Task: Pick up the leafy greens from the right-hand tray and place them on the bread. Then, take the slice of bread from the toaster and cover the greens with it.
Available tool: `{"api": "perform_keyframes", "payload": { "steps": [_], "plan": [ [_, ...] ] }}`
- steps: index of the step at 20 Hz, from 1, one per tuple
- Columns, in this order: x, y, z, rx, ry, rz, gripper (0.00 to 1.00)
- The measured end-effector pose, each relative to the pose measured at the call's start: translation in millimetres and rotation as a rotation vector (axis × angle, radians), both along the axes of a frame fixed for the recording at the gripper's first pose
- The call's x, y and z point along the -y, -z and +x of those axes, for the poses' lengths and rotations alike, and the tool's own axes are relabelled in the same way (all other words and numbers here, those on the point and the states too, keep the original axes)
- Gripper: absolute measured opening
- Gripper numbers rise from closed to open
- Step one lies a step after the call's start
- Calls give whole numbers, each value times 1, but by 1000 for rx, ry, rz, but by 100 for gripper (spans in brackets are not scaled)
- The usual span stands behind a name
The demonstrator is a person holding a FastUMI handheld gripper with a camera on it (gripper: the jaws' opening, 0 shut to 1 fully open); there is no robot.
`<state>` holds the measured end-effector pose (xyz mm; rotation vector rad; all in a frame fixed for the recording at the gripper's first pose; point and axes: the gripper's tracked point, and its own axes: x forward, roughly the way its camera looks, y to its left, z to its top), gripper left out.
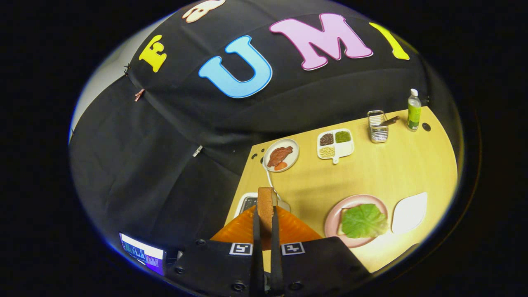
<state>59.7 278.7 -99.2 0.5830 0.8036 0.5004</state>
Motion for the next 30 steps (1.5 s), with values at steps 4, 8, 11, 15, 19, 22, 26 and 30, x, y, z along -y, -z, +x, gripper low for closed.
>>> {"api": "perform_keyframes", "payload": {
  "steps": [4, 8, 11, 15, 19, 22, 26, 30],
  "plan": [
    [58, 41, 0, -30, 62, -54, 11],
    [92, 93, -3, -89, 75, -96, 11],
    [94, 125, -2, -121, 70, -96, 11],
    [83, 160, -2, -163, 51, -84, 11],
    [64, 182, 6, -202, 58, -42, 11],
    [59, 203, 12, -233, 75, -32, 11],
    [73, 244, 15, -266, 93, -72, 11],
    [97, 276, 14, -254, 73, -155, 11]
  ]
}}
